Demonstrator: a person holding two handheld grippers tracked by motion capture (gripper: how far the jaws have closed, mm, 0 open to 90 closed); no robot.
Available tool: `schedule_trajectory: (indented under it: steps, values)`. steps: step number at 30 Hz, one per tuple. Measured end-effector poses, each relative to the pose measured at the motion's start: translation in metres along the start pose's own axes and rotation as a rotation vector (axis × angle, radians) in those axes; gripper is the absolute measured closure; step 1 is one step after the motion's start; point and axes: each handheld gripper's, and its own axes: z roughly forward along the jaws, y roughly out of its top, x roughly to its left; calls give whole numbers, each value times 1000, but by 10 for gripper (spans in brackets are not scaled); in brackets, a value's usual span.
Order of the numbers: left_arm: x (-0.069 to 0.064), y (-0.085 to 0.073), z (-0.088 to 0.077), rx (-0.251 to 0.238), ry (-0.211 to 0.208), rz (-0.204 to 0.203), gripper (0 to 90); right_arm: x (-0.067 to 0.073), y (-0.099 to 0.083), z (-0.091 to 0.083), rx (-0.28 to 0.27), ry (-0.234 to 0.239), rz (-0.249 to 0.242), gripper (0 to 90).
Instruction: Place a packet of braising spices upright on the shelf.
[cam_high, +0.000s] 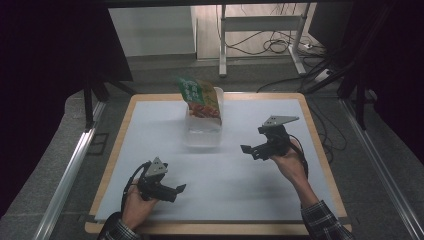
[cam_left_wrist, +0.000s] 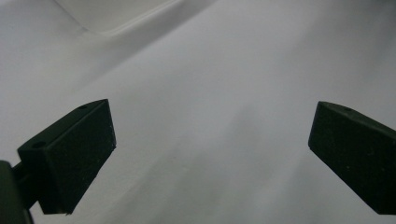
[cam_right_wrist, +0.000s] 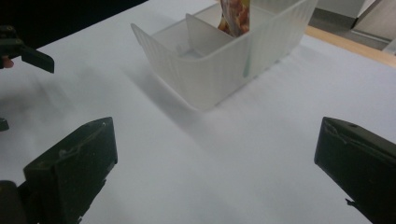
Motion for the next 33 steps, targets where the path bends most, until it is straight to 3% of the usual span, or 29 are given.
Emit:
schedule_trajectory:
  steps: [9, 33]
  values:
    - [-1, 0, 1, 9, 1, 7, 6, 1, -15, -19, 14, -48, 7, 0]
    - [-2, 0, 2, 19, 1, 15, 6, 4, -55, -60, 2, -113, 28, 0]
